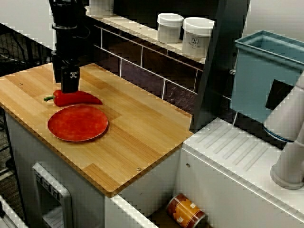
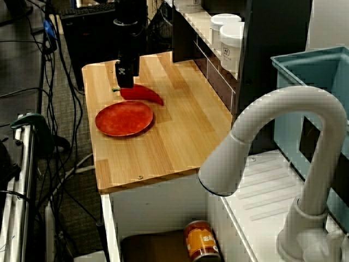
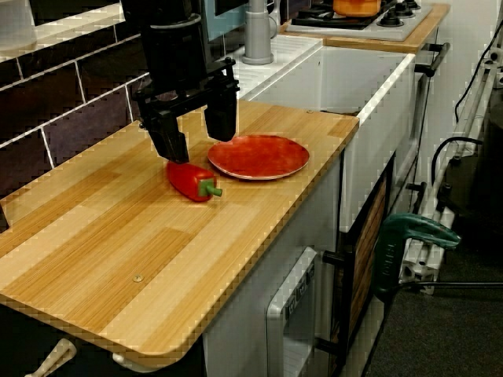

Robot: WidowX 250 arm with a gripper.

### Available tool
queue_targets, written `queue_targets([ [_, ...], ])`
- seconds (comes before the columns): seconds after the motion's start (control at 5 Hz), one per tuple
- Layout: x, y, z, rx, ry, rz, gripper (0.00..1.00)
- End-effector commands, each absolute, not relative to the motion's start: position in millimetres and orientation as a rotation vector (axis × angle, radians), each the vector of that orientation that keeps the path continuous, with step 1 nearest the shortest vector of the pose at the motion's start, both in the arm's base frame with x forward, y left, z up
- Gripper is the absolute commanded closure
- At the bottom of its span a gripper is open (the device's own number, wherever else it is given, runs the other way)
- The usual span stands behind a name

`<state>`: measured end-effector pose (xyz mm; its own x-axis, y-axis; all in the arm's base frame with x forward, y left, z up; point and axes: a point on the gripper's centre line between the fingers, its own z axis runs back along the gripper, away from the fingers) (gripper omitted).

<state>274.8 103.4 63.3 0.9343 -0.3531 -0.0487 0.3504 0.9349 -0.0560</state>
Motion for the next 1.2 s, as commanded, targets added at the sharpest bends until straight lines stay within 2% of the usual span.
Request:
queue_targets([
  [0.0,280.5,95.1,64.0,0.036,-0.027,-0.393,0.00],
  [0.4,282.6,98.1,58.4,0.102,-0.016,-0.460,0.00],
  [1.0,294.2,116.5,58.6,0.064,0.014,-0.444,0.00],
])
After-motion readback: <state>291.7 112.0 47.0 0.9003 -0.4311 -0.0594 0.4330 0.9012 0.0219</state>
